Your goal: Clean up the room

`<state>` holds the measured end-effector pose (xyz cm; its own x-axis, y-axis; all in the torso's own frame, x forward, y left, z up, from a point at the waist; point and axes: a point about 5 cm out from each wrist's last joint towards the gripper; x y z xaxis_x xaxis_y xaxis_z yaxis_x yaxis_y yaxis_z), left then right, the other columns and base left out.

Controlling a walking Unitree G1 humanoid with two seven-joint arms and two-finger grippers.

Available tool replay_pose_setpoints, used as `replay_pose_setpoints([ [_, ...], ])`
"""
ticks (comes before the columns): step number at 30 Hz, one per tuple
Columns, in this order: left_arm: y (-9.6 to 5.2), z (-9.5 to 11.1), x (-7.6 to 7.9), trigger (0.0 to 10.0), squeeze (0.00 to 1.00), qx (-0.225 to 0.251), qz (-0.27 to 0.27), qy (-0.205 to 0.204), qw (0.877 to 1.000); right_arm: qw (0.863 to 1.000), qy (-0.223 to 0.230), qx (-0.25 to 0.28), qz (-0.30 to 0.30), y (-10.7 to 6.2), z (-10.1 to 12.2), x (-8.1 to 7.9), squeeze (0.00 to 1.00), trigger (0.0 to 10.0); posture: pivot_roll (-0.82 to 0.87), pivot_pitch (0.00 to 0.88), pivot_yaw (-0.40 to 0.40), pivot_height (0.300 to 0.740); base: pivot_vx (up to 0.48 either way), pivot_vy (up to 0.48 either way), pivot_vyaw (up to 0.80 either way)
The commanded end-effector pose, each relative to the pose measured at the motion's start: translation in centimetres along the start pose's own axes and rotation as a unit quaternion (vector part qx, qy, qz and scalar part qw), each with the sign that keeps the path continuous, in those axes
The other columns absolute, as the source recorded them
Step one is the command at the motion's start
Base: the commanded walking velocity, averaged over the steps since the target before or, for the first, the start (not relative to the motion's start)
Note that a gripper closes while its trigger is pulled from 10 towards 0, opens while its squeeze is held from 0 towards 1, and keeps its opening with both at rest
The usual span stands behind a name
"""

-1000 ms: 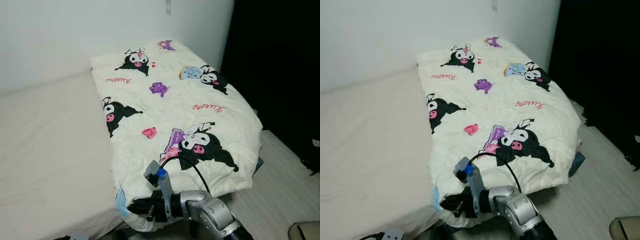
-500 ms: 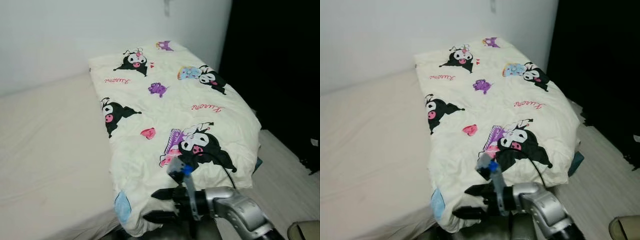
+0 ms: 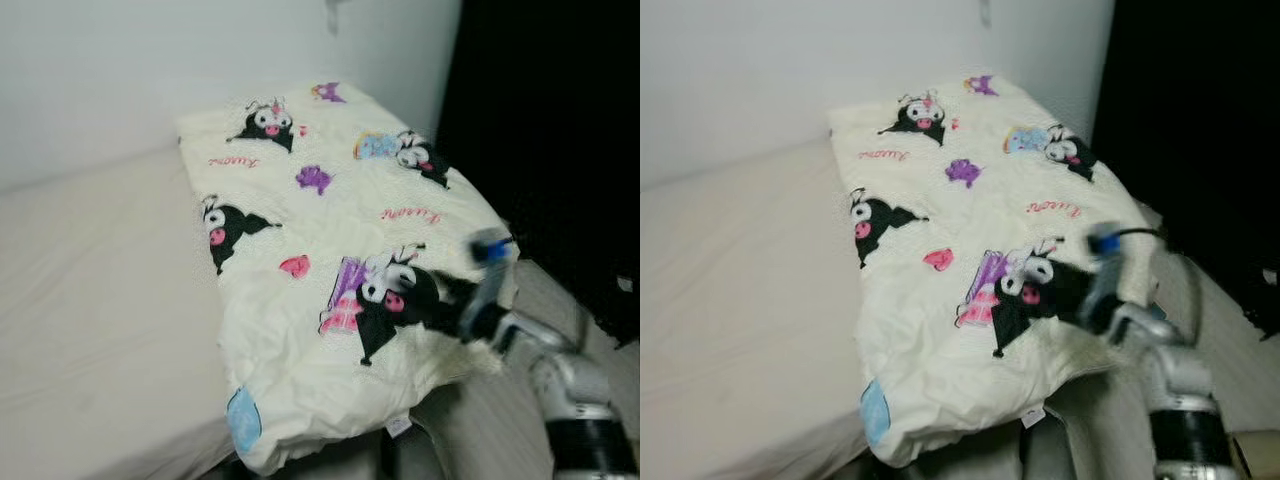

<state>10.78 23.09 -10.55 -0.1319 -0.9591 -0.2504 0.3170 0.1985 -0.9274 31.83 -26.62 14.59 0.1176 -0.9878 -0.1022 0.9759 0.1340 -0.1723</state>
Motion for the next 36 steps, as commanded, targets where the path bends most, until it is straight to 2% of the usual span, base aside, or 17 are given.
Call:
replay_pose_setpoints([
  [1, 0.0, 0.2, -1.5, 10.0, 0.00, 0.007, 0.034, -0.037, 0.999, 0.994, 0.034, -0.001, -0.105, -0.8, -1.1, 2.9, 0.00, 10.0, -0.22, 0.112, 0.094, 0.577, 0.000, 0.000, 0.00],
  [2, 0.0, 0.2, -1.5, 10.0, 0.00, 0.007, 0.034, -0.037, 0.999, 0.994, 0.034, -0.001, -0.105, -0.8, -1.1, 2.9, 0.00, 10.0, -0.22, 0.112, 0.094, 0.577, 0.000, 0.000, 0.00],
  [3, -0.1, 2.5, -2.8, 10.0, 0.00, 0.056, 0.061, -0.097, 0.992, 0.973, 0.047, -0.034, -0.226, -2.6, -3.0, 6.3, 0.00, 10.0, -0.22, 0.112, 0.083, 0.577, 0.000, 0.000, 0.00],
  [4, -0.1, 2.5, -2.8, 10.0, 0.00, 0.056, 0.061, -0.097, 0.992, 0.973, 0.047, -0.034, -0.226, -2.6, -3.0, 6.3, 0.00, 10.0, -0.22, 0.112, 0.083, 0.577, 0.000, 0.000, 0.00],
  [5, -0.3, 5.2, -4.0, 10.0, 0.00, 0.111, 0.081, -0.154, 0.979, 0.948, 0.054, -0.074, -0.305, -4.3, -5.2, 8.3, 0.00, 10.0, -0.22, 0.111, 0.078, 0.577, 0.000, 0.000, -0.42],
  [7, -0.3, 5.2, -4.0, 10.0, 0.00, 0.111, 0.081, -0.154, 0.979, 0.948, 0.054, -0.074, -0.305, -4.3, -5.2, 8.3, 0.00, 10.0, -0.22, 0.111, 0.078, 0.577, 0.000, 0.000, -0.42],
  [8, -0.7, 7.8, -5.2, 10.0, 0.00, 0.166, 0.088, -0.207, 0.960, 0.925, 0.065, -0.106, -0.360, -5.9, -7.2, 9.5, 0.00, 10.0, -0.22, 0.116, 0.076, 0.577, 0.000, 0.000, -0.76],
  [9, -0.7, 7.8, -5.2, 10.0, 0.00, 0.166, 0.088, -0.207, 0.960, 0.925, 0.065, -0.106, -0.360, -5.9, -7.2, 9.5, 0.00, 10.0, -0.22, 0.116, 0.076, 0.577, 0.000, 0.000, -0.76],
  [10, -1.3, 9.9, -6.1, 10.0, 0.00, 0.212, 0.092, -0.241, 0.943, 0.908, 0.075, -0.123, -0.393, -6.9, -8.6, 10.0, 0.00, 10.0, -0.22, 0.116, 0.077, 0.577, 0.000, 0.000, -0.76],
  [12, -2.2, 12.7, -7.2, 10.0, 0.00, 0.270, 0.087, -0.269, 0.920, 0.901, 0.108, -0.103, -0.407, -7.3, -9.7, 10.1, 0.00, 10.0, -0.20, 0.128, 0.081, 0.577, 0.000, 0.000, 0.00],
  [17, -2.6, 13.8, -7.3, 10.0, 0.00, 0.294, 0.079, -0.262, 0.916, 0.901, 0.160, -0.065, -0.398, -6.7, -10.5, 9.5, 0.00, 10.0, -0.19, 0.135, 0.085, 0.577, 0.000, 0.000, 0.00],
  [20, -2.6, 13.7, -7.2, 10.0, 0.00, 0.299, 0.077, -0.259, 0.915, 0.920, 0.201, -0.015, -0.335, -5.1, -10.0, 8.4, 0.00, 10.0, -0.17, 0.165, 0.089, 0.577, 0.000, 0.000, 0.00],
  [21, -2.6, 13.7, -7.2, 10.0, 0.00, 0.299, 0.077, -0.259, 0.915, 0.920, 0.201, -0.015, -0.335, -5.1, -10.0, 8.4, 0.00, 10.0, -0.17, 0.165, 0.089, 0.577, 0.000, 0.000, 0.00],
  [22, -2.5, 13.3, -7.1, 10.0, 0.00, 0.299, 0.078, -0.256, 0.916, 0.928, 0.208, 0.000, -0.310, -4.3, -9.6, 7.9, 0.00, 10.0, -0.16, 0.172, 0.089, 0.577, 0.000, 0.000, 0.00],
  [27, -2.2, 11.7, -7.4, 10.0, 0.00, 0.283, 0.098, -0.254, 0.920, 0.951, 0.188, 0.012, -0.245, -2.5, -8.6, 6.5, 0.00, 10.0, -0.15, 0.185, 0.090, 0.577, 0.000, 0.000, 0.00],
  [35, -1.9, 9.3, -8.8, 10.0, 0.00, 0.246, 0.126, -0.288, 0.917, 0.958, 0.174, 0.037, -0.223, -2.0, -7.5, 6.8, 0.00, 10.0, -0.11, 0.208, 0.101, 0.577, 0.000, 0.000, 0.00],
  [36, -1.9, 8.8, -9.1, 10.0, 0.00, 0.249, 0.124, -0.303, 0.912, 0.957, 0.179, 0.053, -0.221, -2.0, -7.0, 7.1, 0.00, 10.0, -0.08, 0.221, 0.110, 0.577, 0.000, 0.000, 0.00],
])
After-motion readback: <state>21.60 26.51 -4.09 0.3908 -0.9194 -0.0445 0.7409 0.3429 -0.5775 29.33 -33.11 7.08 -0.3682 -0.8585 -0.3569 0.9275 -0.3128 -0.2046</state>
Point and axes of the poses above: a point about 5 cm out from each wrist's last joint towards the gripper, its own y axis pointing out of the wrist towards the gripper, its own z axis along the axis of the wrist's last joint, x = y × z, and after that the axes turned 9 degrees about -y, right-handed
